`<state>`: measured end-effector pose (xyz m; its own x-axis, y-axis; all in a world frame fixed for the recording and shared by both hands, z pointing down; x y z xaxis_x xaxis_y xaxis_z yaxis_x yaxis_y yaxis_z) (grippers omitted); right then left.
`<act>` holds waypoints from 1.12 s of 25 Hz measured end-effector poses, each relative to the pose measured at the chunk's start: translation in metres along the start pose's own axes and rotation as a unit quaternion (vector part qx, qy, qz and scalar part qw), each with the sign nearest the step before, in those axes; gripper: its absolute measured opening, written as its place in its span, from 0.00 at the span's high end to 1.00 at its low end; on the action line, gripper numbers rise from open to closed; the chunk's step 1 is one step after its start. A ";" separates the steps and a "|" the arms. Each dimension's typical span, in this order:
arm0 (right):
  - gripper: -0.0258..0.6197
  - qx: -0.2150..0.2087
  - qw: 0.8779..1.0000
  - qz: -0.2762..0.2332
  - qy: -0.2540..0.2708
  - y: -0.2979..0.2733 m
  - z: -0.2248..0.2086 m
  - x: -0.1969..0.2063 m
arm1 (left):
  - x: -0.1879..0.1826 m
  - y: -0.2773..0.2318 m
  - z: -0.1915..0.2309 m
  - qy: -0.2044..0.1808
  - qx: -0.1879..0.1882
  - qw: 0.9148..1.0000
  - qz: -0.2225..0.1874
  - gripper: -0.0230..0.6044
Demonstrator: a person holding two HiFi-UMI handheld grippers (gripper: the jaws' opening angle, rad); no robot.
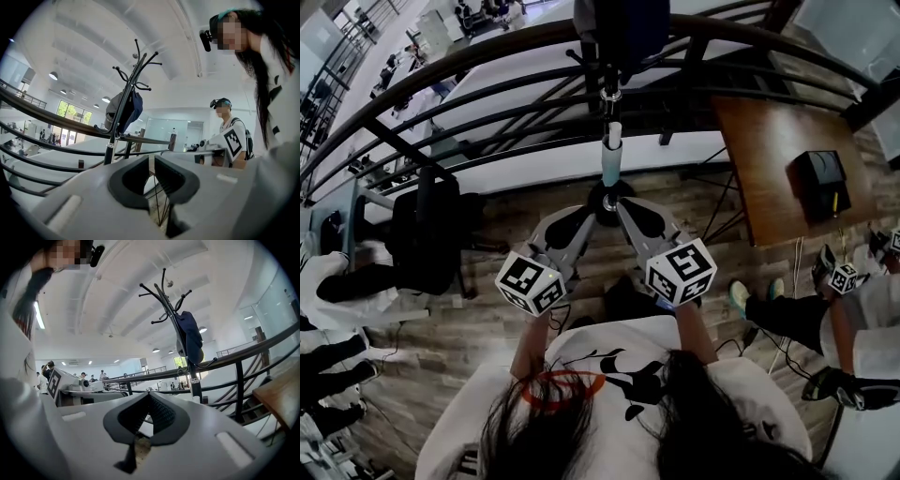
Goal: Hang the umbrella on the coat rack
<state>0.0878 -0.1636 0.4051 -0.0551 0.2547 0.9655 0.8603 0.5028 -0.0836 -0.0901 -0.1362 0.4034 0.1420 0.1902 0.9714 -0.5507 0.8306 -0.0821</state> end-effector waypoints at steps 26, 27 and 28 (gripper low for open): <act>0.95 0.029 0.999 0.017 -0.016 0.050 0.212 0.068 | 0.054 0.217 -0.050 0.039 0.017 0.999 0.000 0.91; 0.95 0.030 0.999 0.019 -0.016 0.054 0.218 0.070 | 0.055 0.222 -0.054 0.041 0.016 0.999 0.000 0.91; 0.95 0.030 0.999 0.020 -0.016 0.059 0.223 0.071 | 0.056 0.226 -0.057 0.043 0.016 0.999 -0.001 0.91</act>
<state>0.0215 0.0678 0.4134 -0.0377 0.3014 0.9527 0.8300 0.5404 -0.1381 -0.1599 0.0919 0.4267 0.2124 0.2335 0.9489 -0.5756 0.8146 -0.0716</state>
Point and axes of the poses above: the fingertips, and each gripper's own axes: y backward along the fingers, z to its left, x out of its underside, the point moved 9 cm from there along y, backward along the fingers, and after that the axes turned 9 degrees about -x, right-handed, at the moved point
